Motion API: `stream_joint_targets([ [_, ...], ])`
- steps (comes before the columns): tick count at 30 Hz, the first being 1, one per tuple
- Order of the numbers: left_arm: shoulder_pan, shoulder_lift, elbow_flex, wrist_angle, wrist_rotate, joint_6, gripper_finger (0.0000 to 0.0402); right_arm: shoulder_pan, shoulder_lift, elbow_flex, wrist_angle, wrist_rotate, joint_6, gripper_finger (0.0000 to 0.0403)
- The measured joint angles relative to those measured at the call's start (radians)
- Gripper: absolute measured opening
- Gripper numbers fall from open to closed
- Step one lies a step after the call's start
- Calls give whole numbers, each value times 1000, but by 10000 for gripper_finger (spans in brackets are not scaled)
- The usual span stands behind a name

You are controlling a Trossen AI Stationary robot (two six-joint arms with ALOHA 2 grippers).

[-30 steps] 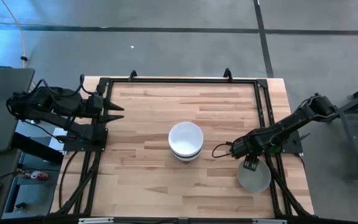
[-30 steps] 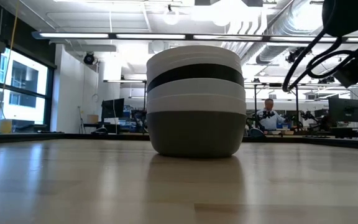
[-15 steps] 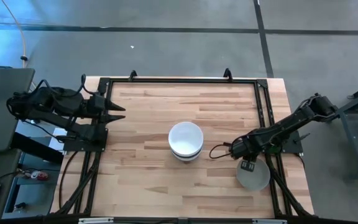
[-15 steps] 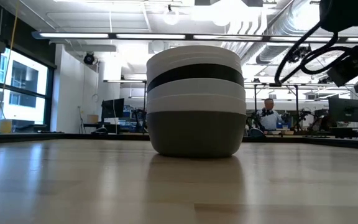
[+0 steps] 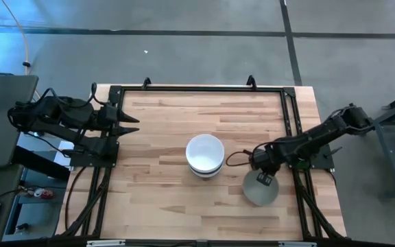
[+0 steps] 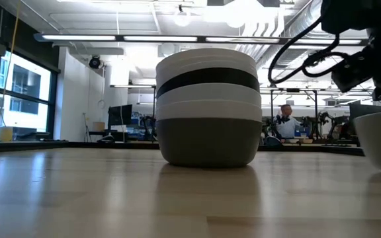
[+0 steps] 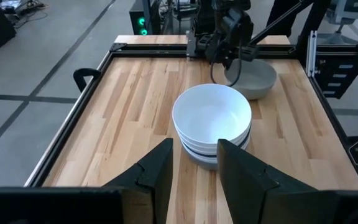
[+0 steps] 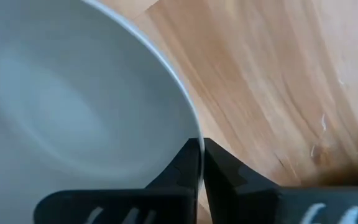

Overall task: Nest bowls inside each other
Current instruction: Stack the light gray bowl on top of the white bowl

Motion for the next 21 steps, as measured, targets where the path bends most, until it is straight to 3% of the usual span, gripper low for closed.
stream_joint_targets([
  [11, 0, 0, 0, -2, 26, 26, 114, -90, 1, 18, -22, 25, 61, 0],
  [21, 0, 0, 0, -2, 27, 45, 114, -120, 1, 226, -203, 109, 13, 0],
])
